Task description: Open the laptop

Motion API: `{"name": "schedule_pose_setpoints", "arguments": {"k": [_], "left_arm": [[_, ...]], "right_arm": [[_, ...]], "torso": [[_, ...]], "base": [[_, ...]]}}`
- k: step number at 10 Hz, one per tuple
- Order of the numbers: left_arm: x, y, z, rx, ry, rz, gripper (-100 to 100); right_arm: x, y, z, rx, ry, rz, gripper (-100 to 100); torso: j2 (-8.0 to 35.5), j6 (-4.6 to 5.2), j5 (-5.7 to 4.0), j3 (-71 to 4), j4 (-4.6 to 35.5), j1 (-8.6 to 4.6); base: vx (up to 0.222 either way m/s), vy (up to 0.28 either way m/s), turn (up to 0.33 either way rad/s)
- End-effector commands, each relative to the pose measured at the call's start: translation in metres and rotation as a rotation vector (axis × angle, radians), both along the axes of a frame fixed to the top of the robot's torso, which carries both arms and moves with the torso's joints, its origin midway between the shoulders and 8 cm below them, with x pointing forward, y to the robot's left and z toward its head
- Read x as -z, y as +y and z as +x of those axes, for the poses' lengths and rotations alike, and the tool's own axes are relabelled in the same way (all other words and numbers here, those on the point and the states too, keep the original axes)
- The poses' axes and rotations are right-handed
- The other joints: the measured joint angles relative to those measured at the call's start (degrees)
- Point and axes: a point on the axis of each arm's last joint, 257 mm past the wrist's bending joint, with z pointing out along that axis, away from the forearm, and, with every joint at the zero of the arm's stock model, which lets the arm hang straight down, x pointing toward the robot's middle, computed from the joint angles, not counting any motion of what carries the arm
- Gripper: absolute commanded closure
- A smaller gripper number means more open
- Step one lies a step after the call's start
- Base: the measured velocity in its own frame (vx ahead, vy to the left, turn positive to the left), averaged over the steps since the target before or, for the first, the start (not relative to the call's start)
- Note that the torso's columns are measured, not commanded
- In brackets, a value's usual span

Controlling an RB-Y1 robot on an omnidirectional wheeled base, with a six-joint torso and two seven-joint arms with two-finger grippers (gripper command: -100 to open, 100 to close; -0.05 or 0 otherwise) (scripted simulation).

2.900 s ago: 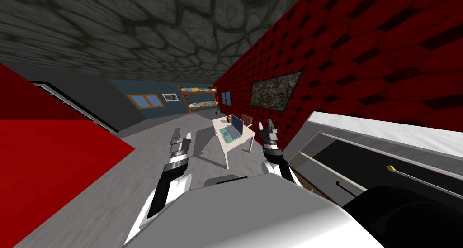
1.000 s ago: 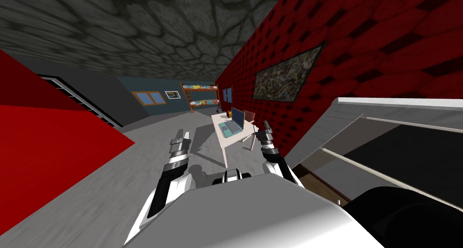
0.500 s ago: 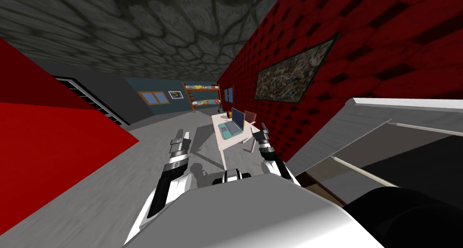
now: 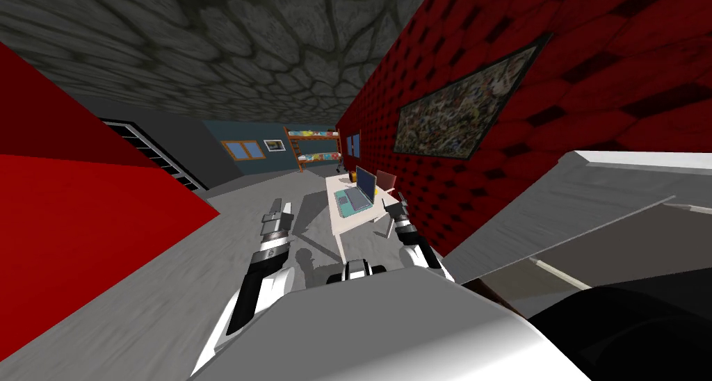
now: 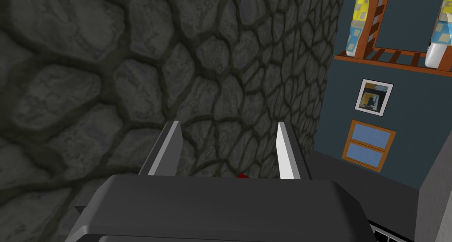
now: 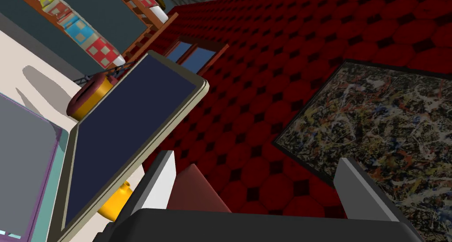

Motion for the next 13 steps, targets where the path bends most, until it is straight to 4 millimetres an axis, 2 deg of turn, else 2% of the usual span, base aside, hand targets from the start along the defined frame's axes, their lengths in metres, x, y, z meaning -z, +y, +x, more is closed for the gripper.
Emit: {"name": "schedule_pose_setpoints", "arguments": {"k": [1, 3, 4, 7, 8, 10, 11, 13], "left_arm": [[0.000, 0.000, 0.000, 0.000, 0.000, 0.000, 0], [0.000, 0.000, 0.000, 0.000, 0.000, 0.000, 0], [0.000, 0.000, 0.000, 0.000, 0.000, 0.000, 0], [0.000, 0.000, 0.000, 0.000, 0.000, 0.000, 0], [0.000, 0.000, 0.000, 0.000, 0.000, 0.000, 0], [0.000, 0.000, 0.000, 0.000, 0.000, 0.000, 0], [0.000, 0.000, 0.000, 0.000, 0.000, 0.000, 0], [0.000, 0.000, 0.000, 0.000, 0.000, 0.000, 0]], "right_arm": [[0.015, 0.001, 0.008, -0.044, 0.043, 0.098, -100], [0.038, 0.005, 0.018, -0.096, 0.101, 0.217, -100], [0.038, 0.004, 0.018, -0.098, 0.101, 0.227, -100], [0.072, 0.012, 0.031, -0.168, 0.190, 0.409, -100], [0.072, 0.012, 0.031, -0.172, 0.190, 0.427, -100], [0.094, 0.019, 0.039, -0.212, 0.247, 0.548, -100], [0.095, 0.018, 0.039, -0.215, 0.247, 0.561, -100], [0.116, 0.026, 0.045, -0.250, 0.301, 0.690, -100]], "torso": [[-0.1, 0.00, -0.03, 0.0, 0.0, -0.11], [-0.1, 0.00, -0.04, -0.1, 0.0, -0.12], [-0.2, 0.00, -0.07, -0.1, -0.1, -0.24], [-0.1, -0.01, -0.04, 0.0, 0.0, -0.13], [-0.2, 0.01, -0.05, -0.1, 0.0, -0.18], [-0.1, 0.00, -0.02, 0.0, 0.0, -0.07], [-0.1, 0.00, -0.04, -0.1, 0.0, -0.12], [-0.1, 0.00, -0.03, -0.1, 0.0, -0.09]], "base": [[0.041, -0.053, 0.033], [0.065, -0.075, 0.071], [0.050, -0.074, 0.043], [0.052, -0.083, 0.081], [0.047, -0.080, 0.031], [0.048, -0.079, 0.075], [0.052, -0.062, 0.036], [0.050, -0.077, 0.067]]}}
